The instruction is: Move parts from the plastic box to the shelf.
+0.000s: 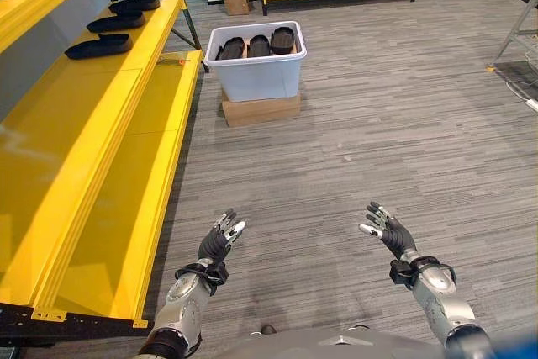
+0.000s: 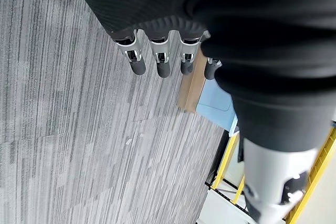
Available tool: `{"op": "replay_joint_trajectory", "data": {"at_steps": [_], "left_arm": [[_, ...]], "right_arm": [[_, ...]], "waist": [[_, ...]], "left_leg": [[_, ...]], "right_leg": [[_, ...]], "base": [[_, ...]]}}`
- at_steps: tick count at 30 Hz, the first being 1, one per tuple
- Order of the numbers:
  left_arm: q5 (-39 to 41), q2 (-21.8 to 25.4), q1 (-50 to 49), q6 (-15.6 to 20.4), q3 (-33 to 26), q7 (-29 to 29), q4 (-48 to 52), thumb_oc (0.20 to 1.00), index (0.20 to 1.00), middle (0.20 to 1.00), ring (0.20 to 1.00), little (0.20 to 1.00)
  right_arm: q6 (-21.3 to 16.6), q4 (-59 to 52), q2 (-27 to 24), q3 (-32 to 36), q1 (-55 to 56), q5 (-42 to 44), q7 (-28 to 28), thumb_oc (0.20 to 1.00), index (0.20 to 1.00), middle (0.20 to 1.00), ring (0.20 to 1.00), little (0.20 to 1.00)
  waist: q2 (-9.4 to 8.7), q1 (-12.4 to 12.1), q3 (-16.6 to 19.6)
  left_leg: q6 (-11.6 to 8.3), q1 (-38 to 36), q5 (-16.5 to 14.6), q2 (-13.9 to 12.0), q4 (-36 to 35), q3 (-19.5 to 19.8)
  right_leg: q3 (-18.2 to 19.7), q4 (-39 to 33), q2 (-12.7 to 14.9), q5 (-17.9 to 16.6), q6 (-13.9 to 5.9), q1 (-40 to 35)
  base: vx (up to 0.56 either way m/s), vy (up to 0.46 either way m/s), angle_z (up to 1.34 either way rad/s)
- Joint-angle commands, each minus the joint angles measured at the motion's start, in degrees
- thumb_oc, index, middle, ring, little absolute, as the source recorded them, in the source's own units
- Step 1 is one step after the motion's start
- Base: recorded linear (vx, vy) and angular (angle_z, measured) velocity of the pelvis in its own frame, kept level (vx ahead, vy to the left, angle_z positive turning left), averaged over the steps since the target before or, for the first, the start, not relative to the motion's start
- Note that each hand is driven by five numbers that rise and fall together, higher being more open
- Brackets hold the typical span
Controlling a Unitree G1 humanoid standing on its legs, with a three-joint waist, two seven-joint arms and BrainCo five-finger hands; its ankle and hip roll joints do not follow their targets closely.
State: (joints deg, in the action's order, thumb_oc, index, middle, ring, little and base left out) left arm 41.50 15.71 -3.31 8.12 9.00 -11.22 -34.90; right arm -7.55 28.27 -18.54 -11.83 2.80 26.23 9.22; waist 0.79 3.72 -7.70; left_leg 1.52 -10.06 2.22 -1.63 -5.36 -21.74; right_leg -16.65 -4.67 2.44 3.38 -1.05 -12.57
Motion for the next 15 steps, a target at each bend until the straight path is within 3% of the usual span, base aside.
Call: {"op": "replay_joint_trajectory", "data": {"at_steps": [1,15], "left_arm": [[1.02,-0.83,2.73,2.65,-0.57,-0.06,1.41,1.000,1.000,1.000,1.000,1.000],[1.63,-1.24,2.39,1.04,-1.20,1.53,1.18,1.000,1.000,1.000,1.000,1.000]], "right_arm": [[-2.17,-1.56,-0.63,0.49,-2.61,0.09,-0.45,1.000,1.000,1.000,1.000,1.000],[-2.98,-2.89,-0.66,0.98,-2.02,-0.89,-2.66,1.000,1.000,1.000,1.000,1.000]], "waist": [[-0.86,-0.16,0.27],[-0.89,-0.05,0.16]], "left_leg": [[-2.64,-2.28,-4.83,-1.32,1.71,1.63],[-2.30,-2.19,-5.11,-1.07,1.88,1.46]], "right_leg": [[-2.54,1.83,2.80,-1.88,-3.97,1.14],[-2.64,2.39,3.20,-1.75,-4.27,1.39]], "base": [[0.00,0.000,0.00],[0.00,0.000,0.00]]}}
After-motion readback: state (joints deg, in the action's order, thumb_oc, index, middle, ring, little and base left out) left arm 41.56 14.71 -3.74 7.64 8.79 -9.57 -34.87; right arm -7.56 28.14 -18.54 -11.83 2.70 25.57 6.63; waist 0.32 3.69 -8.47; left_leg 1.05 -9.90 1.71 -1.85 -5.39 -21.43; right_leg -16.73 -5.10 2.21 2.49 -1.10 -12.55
